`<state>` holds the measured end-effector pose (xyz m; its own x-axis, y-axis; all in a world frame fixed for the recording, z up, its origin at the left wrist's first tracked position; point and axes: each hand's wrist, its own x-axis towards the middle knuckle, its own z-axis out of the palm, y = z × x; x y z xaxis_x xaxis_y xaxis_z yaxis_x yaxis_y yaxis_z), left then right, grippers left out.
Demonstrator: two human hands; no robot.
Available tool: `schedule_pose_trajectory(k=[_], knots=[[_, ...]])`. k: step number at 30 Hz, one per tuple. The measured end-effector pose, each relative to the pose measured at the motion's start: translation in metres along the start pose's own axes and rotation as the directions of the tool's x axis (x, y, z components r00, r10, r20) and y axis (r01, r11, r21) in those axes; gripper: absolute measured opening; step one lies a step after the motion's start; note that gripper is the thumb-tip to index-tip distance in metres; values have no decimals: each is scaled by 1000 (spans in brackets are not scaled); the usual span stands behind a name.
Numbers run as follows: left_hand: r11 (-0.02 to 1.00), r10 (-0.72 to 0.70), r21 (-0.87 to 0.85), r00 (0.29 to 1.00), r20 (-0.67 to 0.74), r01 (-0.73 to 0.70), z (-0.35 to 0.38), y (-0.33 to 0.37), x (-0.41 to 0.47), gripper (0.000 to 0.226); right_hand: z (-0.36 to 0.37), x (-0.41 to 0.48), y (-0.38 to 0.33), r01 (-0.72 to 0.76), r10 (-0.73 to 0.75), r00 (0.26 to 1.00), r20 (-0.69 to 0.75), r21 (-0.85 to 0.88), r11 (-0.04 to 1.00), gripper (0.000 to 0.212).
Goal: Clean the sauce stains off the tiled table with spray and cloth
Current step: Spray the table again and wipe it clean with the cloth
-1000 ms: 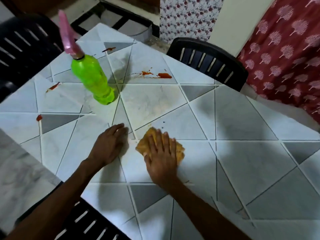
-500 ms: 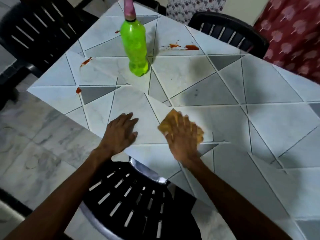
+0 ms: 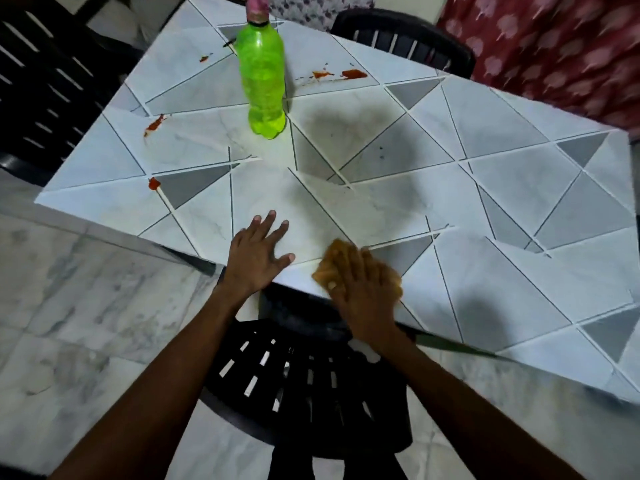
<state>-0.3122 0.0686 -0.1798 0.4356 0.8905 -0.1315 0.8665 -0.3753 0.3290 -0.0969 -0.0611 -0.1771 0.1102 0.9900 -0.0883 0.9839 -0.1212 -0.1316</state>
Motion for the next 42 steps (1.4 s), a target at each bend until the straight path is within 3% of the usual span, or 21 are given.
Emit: schedule_pose_trajectory(k=[3, 8, 11, 15, 18, 21, 23, 26, 29, 31, 33, 36, 37, 38, 39, 40, 41, 42], knots=[[1000, -12, -9, 1000, 15, 12, 1, 1, 0, 84, -1, -51, 16, 158, -158, 983, 92, 10, 987, 61], [999, -27, -44, 998, 51, 29, 4, 1, 0, 76, -21, -52, 86, -134, 130, 988, 83, 52, 990, 61], [999, -37, -29, 997, 69, 39, 4, 0, 2, 70, -17, -12, 56, -201, 192, 978, 78, 119, 972, 66], [999, -53, 7, 995, 85, 53, 1, 4, 5, 72, -1, -34, 0, 99, -103, 992, 70, 53, 994, 56], [997, -69, 22, 992, 104, 67, 2, 5, 7, 73, -7, -74, 28, 235, -239, 965, 105, 52, 971, 57], [997, -78, 12, 991, 108, 77, 2, 7, 7, 72, -18, -82, 85, 128, -136, 977, 162, 61, 990, 57], [996, -88, 7, 990, 114, 88, 1, 9, 8, 72, -26, -64, 108, -1, -17, 982, 186, 98, 995, 68], [995, -99, 20, 986, 135, 97, -1, 9, 10, 73, -28, -22, 84, -92, 67, 984, 165, 155, 984, 69], [994, -109, 39, 980, 168, 104, -3, 11, 10, 73, -19, -11, 40, 63, -75, 990, 124, 100, 993, 58], [994, -111, 40, 978, 177, 106, -6, 14, 9, 74, -17, -33, 27, 213, -230, 958, 169, 116, 970, 55], [993, -118, 36, 980, 159, 114, -11, 20, 6, 73, -23, -54, 37, 265, -296, 941, 167, 185, 946, 55], [991, -132, -3, 989, 63, 132, -23, 43, -5, 65, -14, -62, 66, 100, -148, 972, 181, 251, 963, 55], [988, -147, -35, 988, 40, 149, -26, 52, -9, 63, -16, -60, 70, -55, -17, 977, 212, 329, 943, 55], [987, -153, -51, 988, 32, 154, -30, 62, -13, 60, -27, -56, 71, -231, 90, 954, 287, 509, 829, 55], [988, -141, -60, 990, 26, 142, -32, 71, -17, 57, -49, -53, 69, -379, 157, 921, 357, 720, 582, 52], [988, -121, -96, 993, 13, 122, -33, 79, -21, 53, -69, -48, 67, -461, 201, 883, 424, 865, 199, 49], [978, -104, -181, 995, 0, 102, -35, 86, -24, 48, -86, -42, 67, -485, 191, 831, 523, 848, -215, 49], [952, -96, -295, 995, -15, 87, -39, 95, -27, 41, -96, -37, 71, -451, 164, 809, 565, 775, -443, 48]])
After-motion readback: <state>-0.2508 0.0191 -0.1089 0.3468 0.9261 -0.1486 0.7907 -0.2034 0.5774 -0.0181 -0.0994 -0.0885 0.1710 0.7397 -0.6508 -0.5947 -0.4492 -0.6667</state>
